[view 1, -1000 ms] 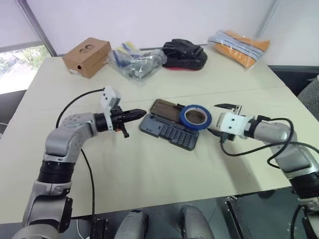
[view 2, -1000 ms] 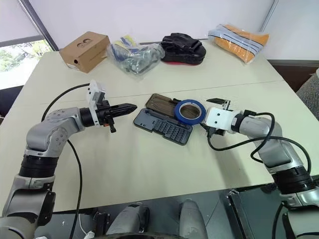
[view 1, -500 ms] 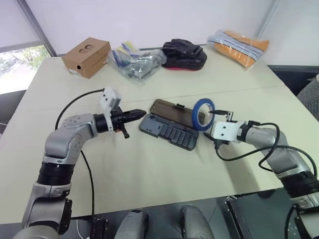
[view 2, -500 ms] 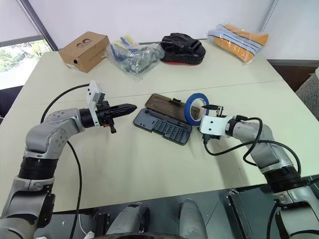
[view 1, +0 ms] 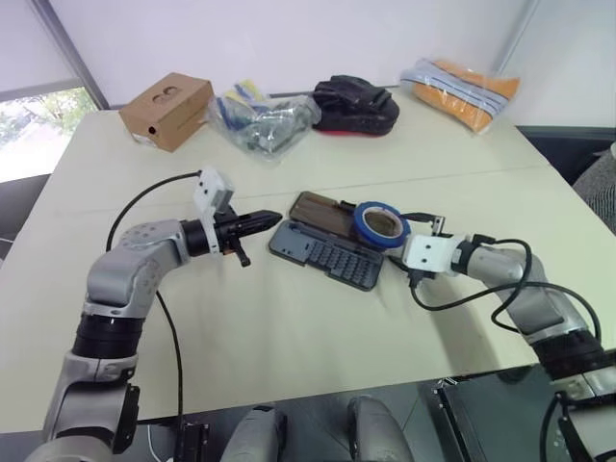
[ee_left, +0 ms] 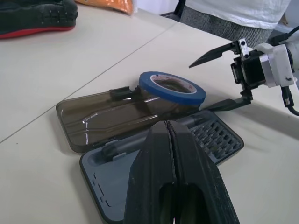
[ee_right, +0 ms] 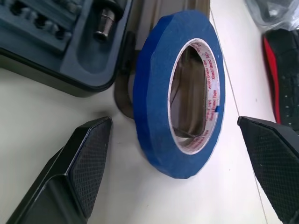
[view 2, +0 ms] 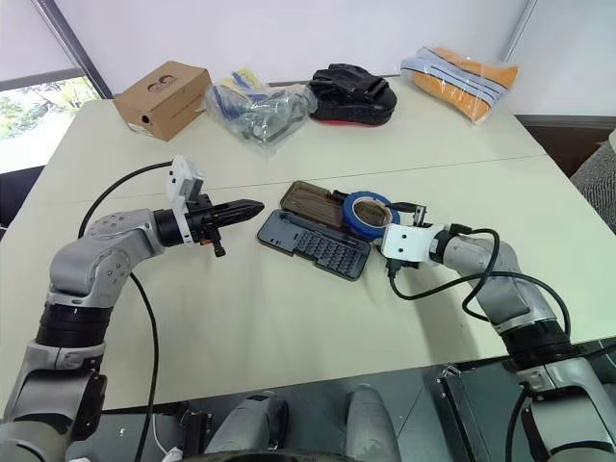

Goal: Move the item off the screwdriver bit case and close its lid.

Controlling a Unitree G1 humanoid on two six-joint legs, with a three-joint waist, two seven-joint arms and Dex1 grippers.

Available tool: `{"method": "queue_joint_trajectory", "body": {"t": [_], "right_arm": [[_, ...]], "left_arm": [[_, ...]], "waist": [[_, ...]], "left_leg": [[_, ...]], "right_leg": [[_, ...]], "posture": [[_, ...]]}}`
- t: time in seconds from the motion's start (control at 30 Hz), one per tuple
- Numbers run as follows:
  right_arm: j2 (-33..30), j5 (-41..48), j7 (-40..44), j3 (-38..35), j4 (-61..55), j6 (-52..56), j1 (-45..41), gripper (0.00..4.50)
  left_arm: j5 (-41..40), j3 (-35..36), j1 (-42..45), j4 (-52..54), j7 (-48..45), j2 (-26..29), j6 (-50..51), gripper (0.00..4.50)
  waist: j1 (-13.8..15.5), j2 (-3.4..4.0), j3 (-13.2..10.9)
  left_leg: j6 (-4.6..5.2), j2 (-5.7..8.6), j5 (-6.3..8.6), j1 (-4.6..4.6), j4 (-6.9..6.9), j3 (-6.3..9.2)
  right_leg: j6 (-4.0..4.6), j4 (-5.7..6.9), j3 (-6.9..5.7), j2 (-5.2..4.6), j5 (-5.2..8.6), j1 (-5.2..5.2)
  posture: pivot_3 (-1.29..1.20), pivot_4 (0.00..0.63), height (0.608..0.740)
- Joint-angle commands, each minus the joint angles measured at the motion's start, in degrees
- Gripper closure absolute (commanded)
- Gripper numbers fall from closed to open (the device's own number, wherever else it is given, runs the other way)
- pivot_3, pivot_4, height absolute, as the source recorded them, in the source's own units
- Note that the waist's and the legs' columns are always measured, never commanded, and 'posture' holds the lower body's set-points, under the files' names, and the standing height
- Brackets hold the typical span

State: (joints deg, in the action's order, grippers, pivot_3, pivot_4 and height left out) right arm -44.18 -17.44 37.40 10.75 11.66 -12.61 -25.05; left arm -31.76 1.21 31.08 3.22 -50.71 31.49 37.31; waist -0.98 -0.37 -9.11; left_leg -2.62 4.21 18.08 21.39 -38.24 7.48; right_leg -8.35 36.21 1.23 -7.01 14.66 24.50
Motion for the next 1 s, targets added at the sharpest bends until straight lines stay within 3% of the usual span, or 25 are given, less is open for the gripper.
{"method": "queue_joint_trajectory", "body": {"t": [0.03, 0.13, 0.17, 0.33, 0.57, 0.7, 1.0], "right_arm": [[-0.1, -1.4, -1.5, -0.2, 1.6, -1.5, -1.4, 0.02], [0.2, -2.3, -2.6, -0.1, 3.5, -2.8, -2.2, 0.84], [0.4, -2.5, -2.8, -0.1, 3.8, -3.1, -2.4, 1.51], [0.8, -3.2, -3.4, 0.0, 4.6, -3.8, -2.3, 4.0], [0.9, -3.7, -5.2, -0.5, 4.2, -3.5, -2.0, 4.0], [0.7, -3.9, -9.7, -4.2, 1.7, -0.1, -1.9, 4.0], [6.8, 2.2, -33.8, -28.6, -2.0, 21.6, -3.4, 4.0]], "left_arm": [[-0.7, 0.9, -0.5, 2.5, 0.1, 0.2, 0.0, 4.5], [-0.7, 1.0, -0.5, 2.7, 0.3, 0.2, 0.0, 4.5], [-0.6, 1.0, -0.6, 2.7, 0.4, 0.2, 0.0, 4.5], [-0.5, 1.0, -0.7, 2.6, 0.5, 0.2, -0.3, 4.5], [-0.3, 0.8, -0.6, 2.4, 0.8, 0.0, -0.5, 4.5], [-0.3, 0.7, -0.5, 2.3, 0.8, -0.2, -0.6, 4.5], [-0.1, 0.5, -0.7, 2.0, 1.0, -0.7, -0.9, 4.5]], "waist": [[0.0, 0.0, 0.0], [0.0, 0.0, 0.0], [0.0, 0.0, 0.0], [-0.1, 0.01, 0.0], [-0.1, 0.0, 0.0], [-0.1, 0.0, 0.0], [0.3, 0.0, 0.0]], "left_leg": [[0.0, 0.0, 0.0, 0.0, 0.0, 0.0], [0.0, 0.0, 0.0, 0.0, 0.0, 0.0], [0.0, 0.0, 0.0, 0.0, 0.0, -0.01], [-0.01, 0.0, 0.0, 0.0, 0.0, 0.0], [-0.01, -0.01, 0.0, -0.02, 0.0, 0.0], [-0.01, 0.0, 0.0, -0.01, 0.0, 0.01], [-0.01, 0.02, -0.01, 0.01, 0.01, 0.07]], "right_leg": [[0.0, 0.0, 0.0, 0.0, 0.0, 0.0], [0.0, 0.0, 0.0, 0.0, 0.0, 0.0], [0.0, 0.0, 0.0, 0.0, 0.0, 0.0], [0.0, 0.0, 0.0, 0.0, 0.0, 0.0], [0.0, 0.01, 0.02, 0.0, 0.0, -0.01], [0.0, 0.01, 0.02, 0.0, 0.0, 0.0], [0.0, 0.01, 0.05, -0.02, 0.0, 0.0]], "posture": [[0.0, 0.15, 0.74], [0.0, 0.15, 0.74], [0.0, 0.15, 0.74], [0.0, 0.15, 0.74], [0.0, 0.15, 0.74], [0.0, 0.15, 0.74], [0.0, 0.15, 0.74]]}}
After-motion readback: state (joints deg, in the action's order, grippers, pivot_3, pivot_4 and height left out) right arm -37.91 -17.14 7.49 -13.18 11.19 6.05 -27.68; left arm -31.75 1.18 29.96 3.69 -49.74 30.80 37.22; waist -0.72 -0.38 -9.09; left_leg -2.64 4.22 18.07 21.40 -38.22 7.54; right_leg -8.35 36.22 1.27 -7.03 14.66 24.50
